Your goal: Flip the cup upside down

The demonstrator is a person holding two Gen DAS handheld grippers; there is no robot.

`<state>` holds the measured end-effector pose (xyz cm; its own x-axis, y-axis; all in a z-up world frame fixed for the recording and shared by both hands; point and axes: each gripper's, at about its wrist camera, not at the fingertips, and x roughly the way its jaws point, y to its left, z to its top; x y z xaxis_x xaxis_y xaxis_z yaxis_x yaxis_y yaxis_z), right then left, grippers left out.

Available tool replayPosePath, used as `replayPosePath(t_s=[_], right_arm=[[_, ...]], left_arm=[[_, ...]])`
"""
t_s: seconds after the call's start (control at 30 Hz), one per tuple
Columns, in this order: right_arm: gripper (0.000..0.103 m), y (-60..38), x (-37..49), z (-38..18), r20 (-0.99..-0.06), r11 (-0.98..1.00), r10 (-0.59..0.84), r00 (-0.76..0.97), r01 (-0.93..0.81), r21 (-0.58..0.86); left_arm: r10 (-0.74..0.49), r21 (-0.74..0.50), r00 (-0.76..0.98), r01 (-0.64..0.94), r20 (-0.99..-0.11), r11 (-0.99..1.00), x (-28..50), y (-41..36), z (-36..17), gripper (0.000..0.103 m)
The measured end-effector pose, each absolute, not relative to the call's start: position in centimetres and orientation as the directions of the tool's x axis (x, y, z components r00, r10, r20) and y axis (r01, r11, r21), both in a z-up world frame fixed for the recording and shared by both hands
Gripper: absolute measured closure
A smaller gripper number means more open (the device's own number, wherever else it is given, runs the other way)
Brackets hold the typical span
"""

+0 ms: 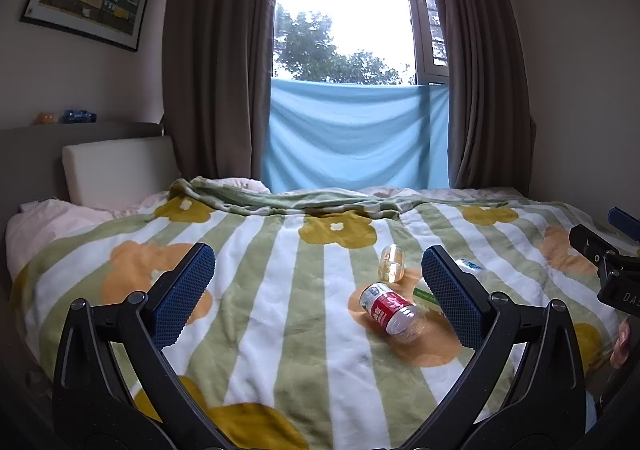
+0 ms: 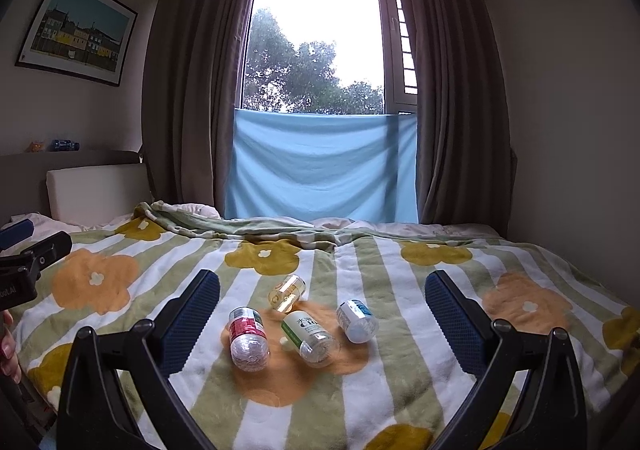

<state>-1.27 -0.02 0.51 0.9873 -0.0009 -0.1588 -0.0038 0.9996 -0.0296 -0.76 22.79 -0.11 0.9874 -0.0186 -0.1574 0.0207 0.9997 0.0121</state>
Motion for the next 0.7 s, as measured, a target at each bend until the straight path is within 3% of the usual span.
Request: replayPosePath(t_s=[0.7], right_arm=[[0.000, -0.10, -1.33, 0.52, -0.150, 1.000, -0.001, 0.989, -0.002, -0.023]], left_arm=[[-0.018, 0.013, 0.987, 0.021, -0.159, 1.000, -0.82, 22.83, -0.16, 0.000]])
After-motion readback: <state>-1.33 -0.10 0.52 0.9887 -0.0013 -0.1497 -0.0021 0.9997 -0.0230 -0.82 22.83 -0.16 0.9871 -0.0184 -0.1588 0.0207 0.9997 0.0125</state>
